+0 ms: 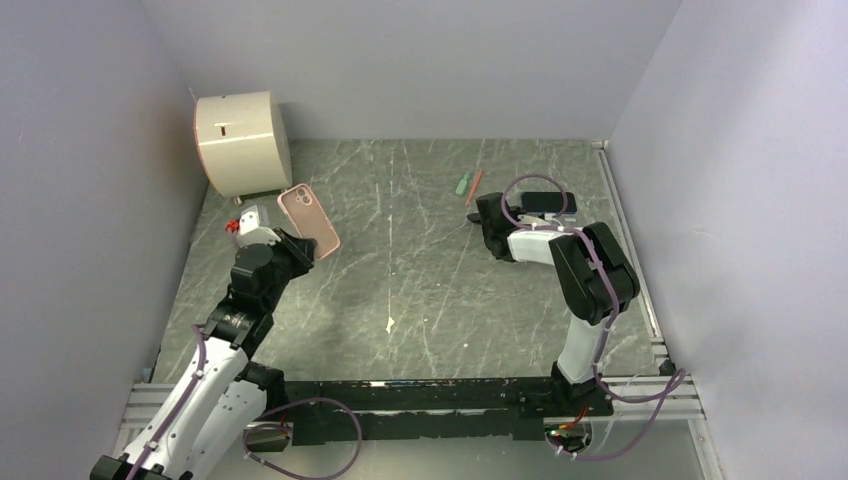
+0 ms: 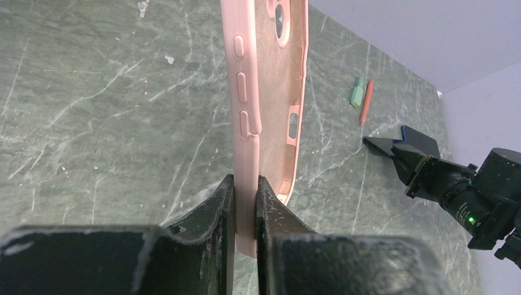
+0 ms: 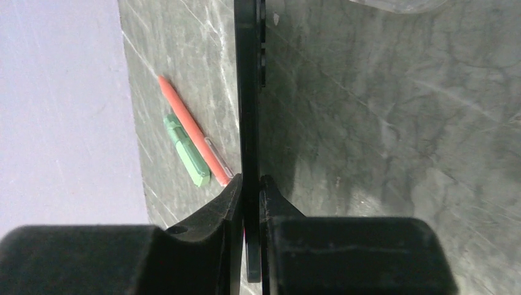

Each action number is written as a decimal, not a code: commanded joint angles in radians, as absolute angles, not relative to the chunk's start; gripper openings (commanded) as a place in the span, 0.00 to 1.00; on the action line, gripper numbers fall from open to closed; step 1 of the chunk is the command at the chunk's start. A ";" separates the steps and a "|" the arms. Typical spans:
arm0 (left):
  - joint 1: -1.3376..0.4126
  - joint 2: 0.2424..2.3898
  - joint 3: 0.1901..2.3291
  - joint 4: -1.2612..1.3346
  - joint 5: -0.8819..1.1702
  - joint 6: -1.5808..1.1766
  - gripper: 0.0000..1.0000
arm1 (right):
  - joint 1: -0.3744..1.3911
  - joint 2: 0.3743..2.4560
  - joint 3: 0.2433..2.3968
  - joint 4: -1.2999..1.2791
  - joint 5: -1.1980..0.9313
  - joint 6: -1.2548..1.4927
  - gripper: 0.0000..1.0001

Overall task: Take the phone out of the phone case
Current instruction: Place the phone at the center of the board.

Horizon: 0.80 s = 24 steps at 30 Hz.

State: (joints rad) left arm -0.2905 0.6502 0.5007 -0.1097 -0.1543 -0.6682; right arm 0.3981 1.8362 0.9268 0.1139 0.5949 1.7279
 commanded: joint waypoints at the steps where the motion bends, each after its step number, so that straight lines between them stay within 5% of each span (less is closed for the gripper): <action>1: -0.293 0.646 0.502 -0.077 -0.167 -0.654 0.03 | 0.394 1.864 0.960 0.165 0.584 1.795 0.17; 24: -0.292 0.626 0.495 -0.064 -0.150 -0.655 0.03 | 0.400 1.841 1.008 0.072 0.472 1.640 0.85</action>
State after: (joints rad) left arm -0.2905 0.6449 0.4946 -0.1173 -0.1543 -0.6682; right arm 0.4007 1.8641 0.9447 0.1883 0.4961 1.6981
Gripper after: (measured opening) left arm 0.162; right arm 0.820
